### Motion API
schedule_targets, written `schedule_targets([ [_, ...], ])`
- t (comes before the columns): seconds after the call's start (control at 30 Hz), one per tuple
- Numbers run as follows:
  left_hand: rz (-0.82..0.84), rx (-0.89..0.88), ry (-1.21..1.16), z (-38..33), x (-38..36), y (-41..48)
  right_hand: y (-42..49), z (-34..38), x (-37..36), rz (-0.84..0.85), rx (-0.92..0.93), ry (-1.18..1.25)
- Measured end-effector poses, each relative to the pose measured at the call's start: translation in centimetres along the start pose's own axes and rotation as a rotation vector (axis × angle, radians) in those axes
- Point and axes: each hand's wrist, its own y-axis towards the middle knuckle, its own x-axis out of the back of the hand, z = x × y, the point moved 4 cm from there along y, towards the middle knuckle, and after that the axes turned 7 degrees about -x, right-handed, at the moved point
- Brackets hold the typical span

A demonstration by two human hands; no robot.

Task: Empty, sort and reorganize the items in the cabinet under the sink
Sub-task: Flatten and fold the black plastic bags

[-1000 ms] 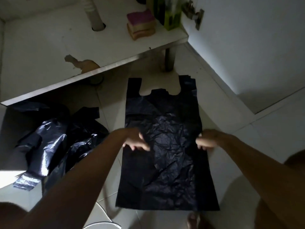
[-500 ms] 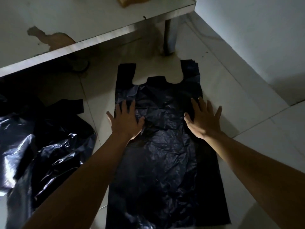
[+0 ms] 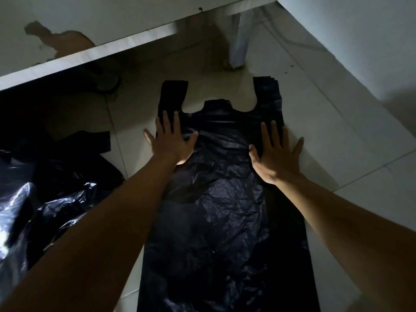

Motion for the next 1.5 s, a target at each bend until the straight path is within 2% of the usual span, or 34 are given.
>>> schedule_targets([
  [0.1, -0.202, -0.041, -0.034, -0.6, 0.3, -0.9, 0.1, 0.3, 1.0, -0.135, 0.034, 0.035],
  [0.17, -0.299, -0.083, -0.042, -1.2, 0.1, -1.9, 0.0, 0.6, 1.0, -0.166, 0.092, 0.064],
  [0.27, -0.225, -0.118, -0.044, -1.2, -1.6, -2.6, -0.3, 0.5, -0.5, -0.080, 0.140, 0.060],
  [0.43, -0.193, -0.105, -0.006, -0.8, -2.3, -2.6, -0.4, 0.3, -1.2, -0.100, 0.121, 0.033],
  [0.53, -0.244, -0.113, 0.005, -1.1, -2.0, -3.1, -0.6, 1.0, -0.3, -0.134, 0.109, 0.040],
  [0.67, -0.237, -0.131, -0.003, -1.2, -2.9, -3.6, -1.2, 1.9, -0.6, -0.122, 0.183, 0.058],
  [0.87, -0.231, -0.130, 0.006, -1.4, -3.1, -3.7, -1.1, 2.1, -0.9, -0.142, 0.134, 0.077],
  [0.97, -0.139, -0.133, -0.042, -1.4, -2.7, -3.5, -1.0, 2.6, -0.6, -0.125, 0.135, 0.012],
  [1.03, -0.069, -0.153, -0.074, -1.4, -1.2, -4.0, -0.5, 3.3, 0.7, -0.038, 0.119, -0.065],
  [1.1, -0.111, -0.192, -0.096, -1.0, 1.6, -5.2, -0.2, 4.7, 2.8, 0.045, 0.123, -0.085],
  [1.17, -0.231, -0.231, -0.142, 0.0, 5.4, -7.1, -1.0, 7.2, 4.9, 0.038, 0.244, -0.064],
  [1.23, -0.295, -0.210, -0.170, 2.6, 9.7, -9.4, -3.2, 10.9, 6.7, 0.116, 0.396, 0.065],
  [1.3, -0.269, -0.081, -0.125, 6.0, 13.1, -11.1, -5.8, 14.3, 7.1, 0.308, 0.469, 0.203],
  [1.37, -0.202, 0.086, -0.027, 10.1, 16.2, -12.9, -8.0, 17.6, 7.0, 0.423, 0.503, 0.290],
  [1.4, -0.123, 0.159, 0.010, 12.4, 17.1, -14.1, -9.1, 19.3, 6.9, 0.455, 0.515, 0.325],
  [1.5, 0.252, 0.284, 0.054, 16.9, 17.9, -17.3, -11.4, 23.5, 6.2, 0.553, 0.490, 0.421],
])
